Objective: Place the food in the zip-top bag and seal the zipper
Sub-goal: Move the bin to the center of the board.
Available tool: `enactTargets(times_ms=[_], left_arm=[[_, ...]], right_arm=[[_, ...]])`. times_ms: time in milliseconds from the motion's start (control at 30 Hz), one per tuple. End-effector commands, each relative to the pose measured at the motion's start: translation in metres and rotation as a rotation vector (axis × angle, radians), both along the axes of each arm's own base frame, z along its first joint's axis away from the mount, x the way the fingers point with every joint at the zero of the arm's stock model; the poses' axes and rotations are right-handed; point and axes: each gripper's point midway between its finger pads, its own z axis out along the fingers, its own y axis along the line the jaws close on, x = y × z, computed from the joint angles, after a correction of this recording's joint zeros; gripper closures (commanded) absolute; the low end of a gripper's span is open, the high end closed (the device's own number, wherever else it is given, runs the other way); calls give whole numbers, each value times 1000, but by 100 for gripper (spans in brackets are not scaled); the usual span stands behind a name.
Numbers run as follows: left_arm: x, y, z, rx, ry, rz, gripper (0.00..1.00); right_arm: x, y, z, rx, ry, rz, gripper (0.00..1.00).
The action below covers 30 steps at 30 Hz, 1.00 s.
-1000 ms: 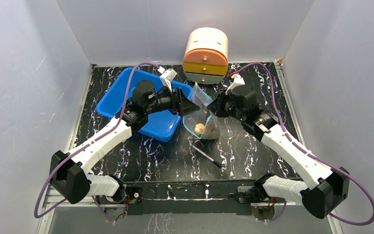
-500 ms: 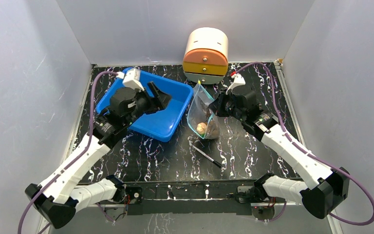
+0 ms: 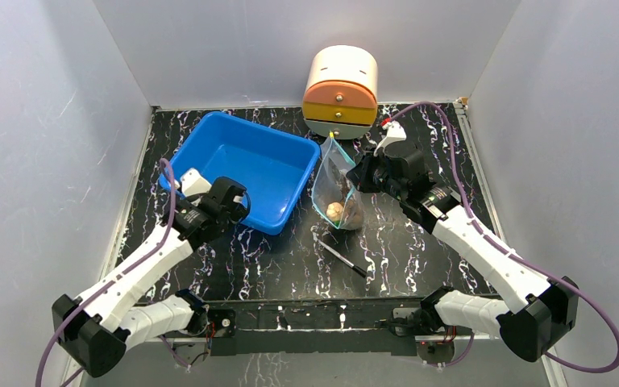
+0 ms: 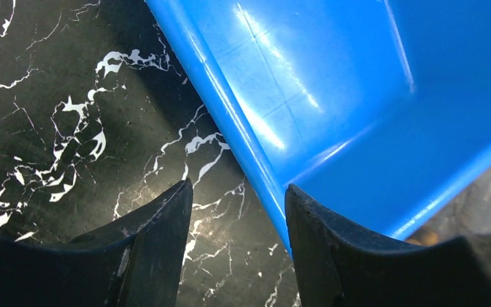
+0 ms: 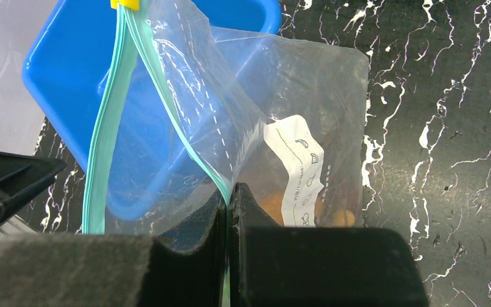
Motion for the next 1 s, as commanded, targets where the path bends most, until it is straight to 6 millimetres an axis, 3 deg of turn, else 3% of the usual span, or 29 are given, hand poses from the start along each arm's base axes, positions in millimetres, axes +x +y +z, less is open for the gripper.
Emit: enactTargets(times_ms=[0,100,267,367,400,433,533,767,900,967], left_arm=[[14,7,-7,44,-55,58,50],[20,10,-18,84,-51,74,53],[33,7,-31,122,-43,46,49],[43,7,-33,132,-59,32,59],[49,6,-31,148,-72,6,62],[64,15,-22,208,-100,-1,80],[81,29,-7,269,-125,-24,100],[105,74,20,522,-195,-179,100],[109,81,32,633,-319,-366,100],[107,75,44,691,-440,-463,100]], right_arm=[[10,2,36,48,-109,-3,100],[9,2,42,50,-121,1,100],[7,-5,60,41,-166,-10,100],[4,-8,70,45,-195,-11,100],[2,-7,74,50,-202,-1,100],[-3,-4,86,74,-221,28,100],[-7,-6,100,92,-258,32,100],[-12,-18,115,55,-307,12,100],[-15,-23,112,43,-312,1,100],[-16,-24,109,37,-312,1,100]])
